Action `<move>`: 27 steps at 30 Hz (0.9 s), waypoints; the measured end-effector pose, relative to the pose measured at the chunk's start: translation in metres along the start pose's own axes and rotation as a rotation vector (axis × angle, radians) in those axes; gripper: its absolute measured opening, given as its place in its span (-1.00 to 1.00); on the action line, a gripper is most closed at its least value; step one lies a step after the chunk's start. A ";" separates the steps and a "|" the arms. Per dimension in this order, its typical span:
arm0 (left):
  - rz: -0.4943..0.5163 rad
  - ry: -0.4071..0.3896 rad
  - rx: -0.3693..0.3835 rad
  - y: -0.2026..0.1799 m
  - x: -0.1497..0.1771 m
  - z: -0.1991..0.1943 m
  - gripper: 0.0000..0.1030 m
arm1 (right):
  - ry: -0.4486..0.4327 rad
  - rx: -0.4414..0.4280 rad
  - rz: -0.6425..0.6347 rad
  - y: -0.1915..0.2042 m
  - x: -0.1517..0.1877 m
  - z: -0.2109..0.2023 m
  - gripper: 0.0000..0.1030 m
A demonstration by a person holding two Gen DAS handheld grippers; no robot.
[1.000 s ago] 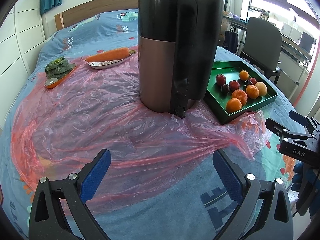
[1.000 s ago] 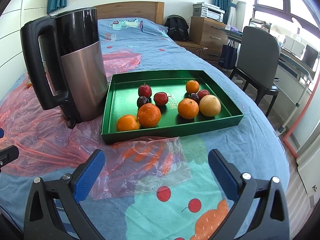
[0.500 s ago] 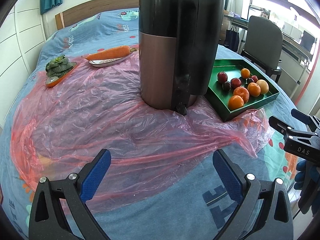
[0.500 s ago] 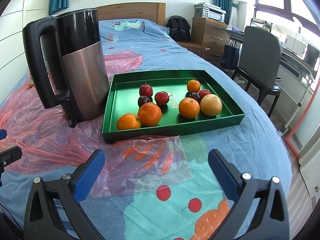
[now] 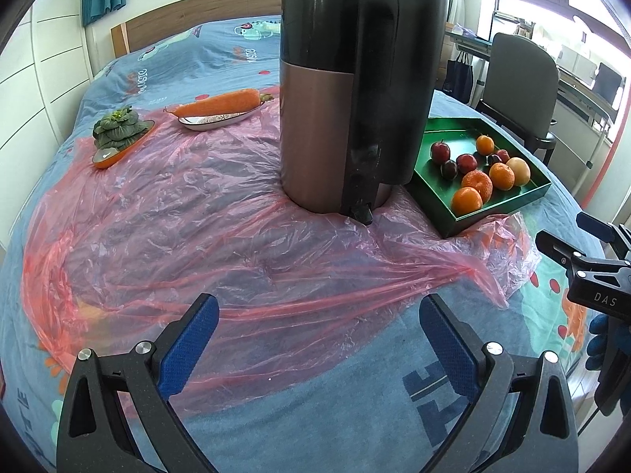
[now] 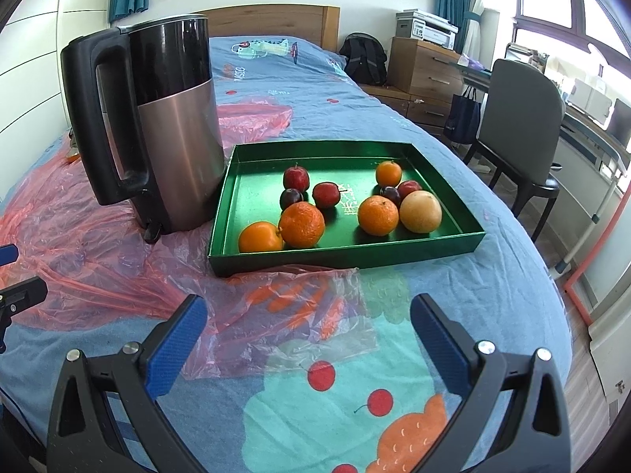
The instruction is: Organize fruits
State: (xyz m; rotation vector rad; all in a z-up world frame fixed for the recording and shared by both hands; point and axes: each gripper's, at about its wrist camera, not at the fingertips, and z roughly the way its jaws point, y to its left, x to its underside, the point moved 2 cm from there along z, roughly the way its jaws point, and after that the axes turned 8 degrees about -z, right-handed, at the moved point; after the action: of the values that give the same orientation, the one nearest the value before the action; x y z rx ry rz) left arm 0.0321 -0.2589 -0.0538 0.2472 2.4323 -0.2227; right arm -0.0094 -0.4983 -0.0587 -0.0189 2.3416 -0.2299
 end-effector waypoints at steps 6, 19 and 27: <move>-0.003 0.001 0.001 0.001 0.002 -0.001 0.94 | -0.004 -0.006 -0.015 0.006 -0.002 0.001 1.00; 0.005 -0.007 -0.012 0.000 0.003 -0.003 0.94 | -0.001 -0.004 -0.012 0.008 -0.001 0.002 1.00; 0.002 -0.004 -0.021 0.001 0.005 -0.002 0.94 | -0.002 -0.005 -0.010 0.008 -0.001 0.003 1.00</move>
State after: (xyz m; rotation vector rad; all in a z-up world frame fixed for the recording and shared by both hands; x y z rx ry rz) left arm 0.0277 -0.2568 -0.0557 0.2399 2.4291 -0.1967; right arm -0.0065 -0.4910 -0.0610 -0.0333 2.3411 -0.2288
